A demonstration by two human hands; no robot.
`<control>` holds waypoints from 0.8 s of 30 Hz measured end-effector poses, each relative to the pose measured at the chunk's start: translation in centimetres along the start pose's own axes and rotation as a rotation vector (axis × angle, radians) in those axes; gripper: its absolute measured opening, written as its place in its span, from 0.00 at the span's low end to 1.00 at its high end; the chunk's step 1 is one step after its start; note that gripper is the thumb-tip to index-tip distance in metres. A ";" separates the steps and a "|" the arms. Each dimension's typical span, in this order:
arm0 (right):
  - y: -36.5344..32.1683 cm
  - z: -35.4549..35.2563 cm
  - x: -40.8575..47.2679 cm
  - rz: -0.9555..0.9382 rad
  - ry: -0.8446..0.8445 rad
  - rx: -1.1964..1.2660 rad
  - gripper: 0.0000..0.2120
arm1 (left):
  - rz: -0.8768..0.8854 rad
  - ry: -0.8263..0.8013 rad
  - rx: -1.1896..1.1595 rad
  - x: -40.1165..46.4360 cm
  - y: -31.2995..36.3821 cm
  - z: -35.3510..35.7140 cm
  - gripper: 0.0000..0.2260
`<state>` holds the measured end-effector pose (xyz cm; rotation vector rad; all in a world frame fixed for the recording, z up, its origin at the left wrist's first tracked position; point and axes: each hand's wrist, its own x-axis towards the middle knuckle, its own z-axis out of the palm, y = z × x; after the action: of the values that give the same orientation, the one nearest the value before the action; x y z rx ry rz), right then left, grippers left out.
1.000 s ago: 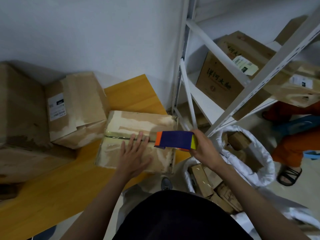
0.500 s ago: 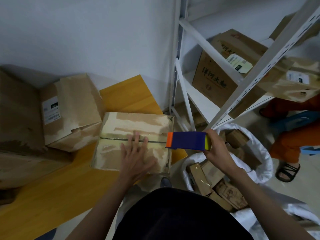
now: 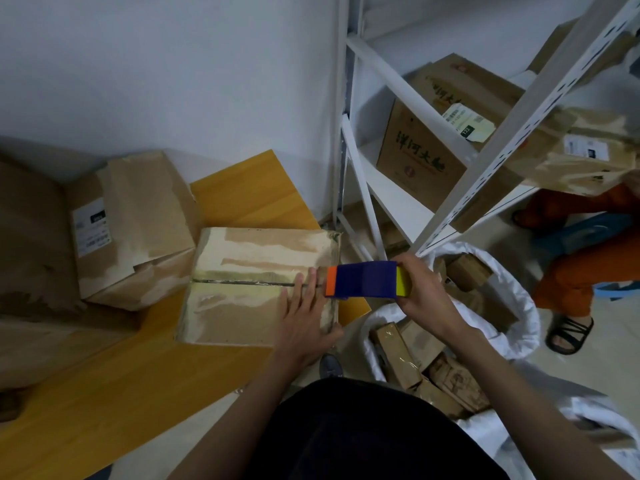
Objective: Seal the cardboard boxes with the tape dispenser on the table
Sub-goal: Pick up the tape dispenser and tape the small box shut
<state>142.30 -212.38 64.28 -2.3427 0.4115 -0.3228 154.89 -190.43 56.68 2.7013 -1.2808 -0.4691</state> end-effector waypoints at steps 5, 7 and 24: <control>0.4 -0.1 -0.2 0.026 -0.034 0.018 0.19 | -0.002 0.054 0.007 -0.1 0.0 0.5 0.43; 0.5 -0.2 -0.5 0.029 -0.041 0.029 0.20 | -0.001 0.051 0.023 0.0 -0.1 0.6 0.42; 1.3 -0.9 -2.5 0.041 -0.065 0.074 0.27 | 0.039 0.040 0.075 -0.1 -0.3 0.7 0.40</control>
<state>139.47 -212.84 63.71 -2.2627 0.4087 -0.2383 154.83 -190.15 55.95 2.7258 -1.3642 -0.3679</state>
